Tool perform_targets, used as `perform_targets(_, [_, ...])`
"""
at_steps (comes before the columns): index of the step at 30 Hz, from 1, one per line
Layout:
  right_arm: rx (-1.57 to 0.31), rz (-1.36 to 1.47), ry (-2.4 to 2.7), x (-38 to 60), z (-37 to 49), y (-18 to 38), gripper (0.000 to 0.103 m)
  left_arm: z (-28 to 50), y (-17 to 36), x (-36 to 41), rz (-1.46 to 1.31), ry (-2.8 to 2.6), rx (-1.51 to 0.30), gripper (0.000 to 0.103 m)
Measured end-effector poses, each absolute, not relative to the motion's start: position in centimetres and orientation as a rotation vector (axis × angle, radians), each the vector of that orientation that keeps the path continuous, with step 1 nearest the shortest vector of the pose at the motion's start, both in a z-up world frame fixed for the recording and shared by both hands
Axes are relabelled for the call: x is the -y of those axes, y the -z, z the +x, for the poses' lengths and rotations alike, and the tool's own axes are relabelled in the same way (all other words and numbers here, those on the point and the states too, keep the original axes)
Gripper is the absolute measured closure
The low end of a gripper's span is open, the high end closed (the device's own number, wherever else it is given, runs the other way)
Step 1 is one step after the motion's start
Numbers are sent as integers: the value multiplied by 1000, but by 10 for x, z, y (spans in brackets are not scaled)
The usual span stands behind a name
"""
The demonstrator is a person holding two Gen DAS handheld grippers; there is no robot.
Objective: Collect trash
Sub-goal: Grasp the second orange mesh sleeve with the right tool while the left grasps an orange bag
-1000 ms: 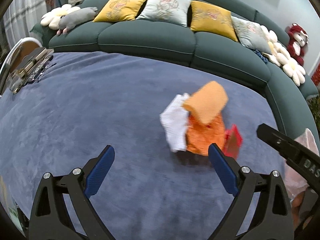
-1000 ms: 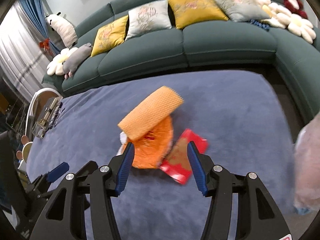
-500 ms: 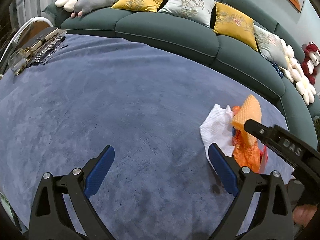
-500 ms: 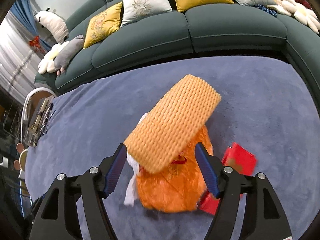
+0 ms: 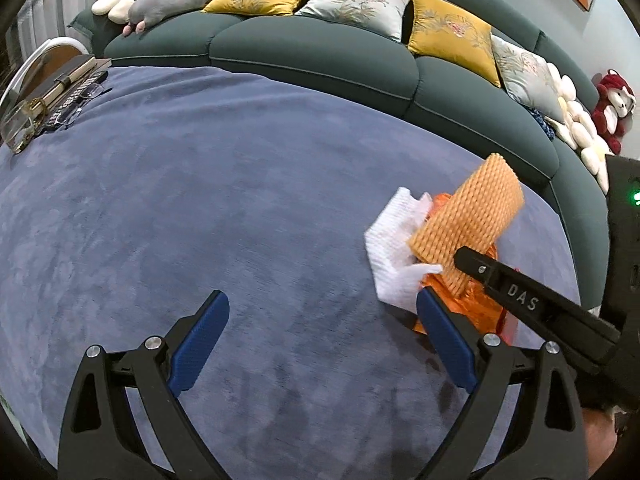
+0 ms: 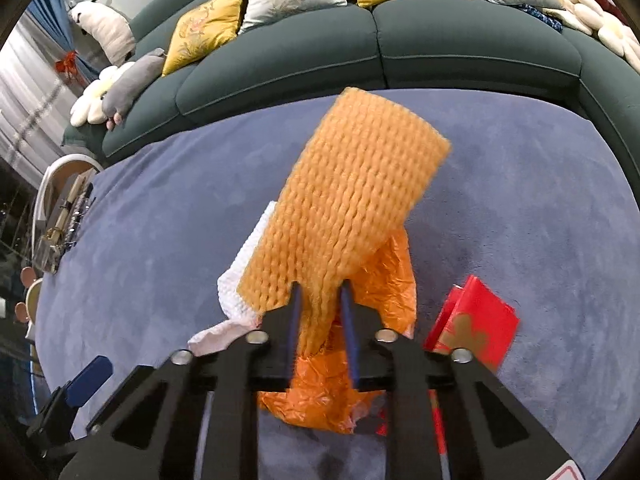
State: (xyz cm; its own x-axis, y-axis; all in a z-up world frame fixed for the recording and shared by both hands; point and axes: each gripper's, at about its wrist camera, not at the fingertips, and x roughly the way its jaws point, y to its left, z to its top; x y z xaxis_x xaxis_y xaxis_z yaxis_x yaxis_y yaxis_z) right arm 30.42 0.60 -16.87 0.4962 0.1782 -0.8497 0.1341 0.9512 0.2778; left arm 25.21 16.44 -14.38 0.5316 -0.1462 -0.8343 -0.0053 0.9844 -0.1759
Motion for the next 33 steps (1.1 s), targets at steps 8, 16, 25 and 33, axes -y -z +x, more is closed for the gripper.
perform_targets(8, [-971, 341, -10, 27, 284, 139, 93, 248, 142, -146, -150, 119, -1011, 13])
perform_targets(16, [-915, 359, 81, 75, 253, 117, 93, 244, 137, -112, -143, 197, -1008, 14])
perform_targets(25, [-917, 387, 121, 110, 224, 121, 93, 249, 160, -67, -177, 238, -1072, 30])
perform_targets(33, [-934, 409, 114, 120, 212, 129, 93, 267, 169, -60, -200, 230, -1132, 79])
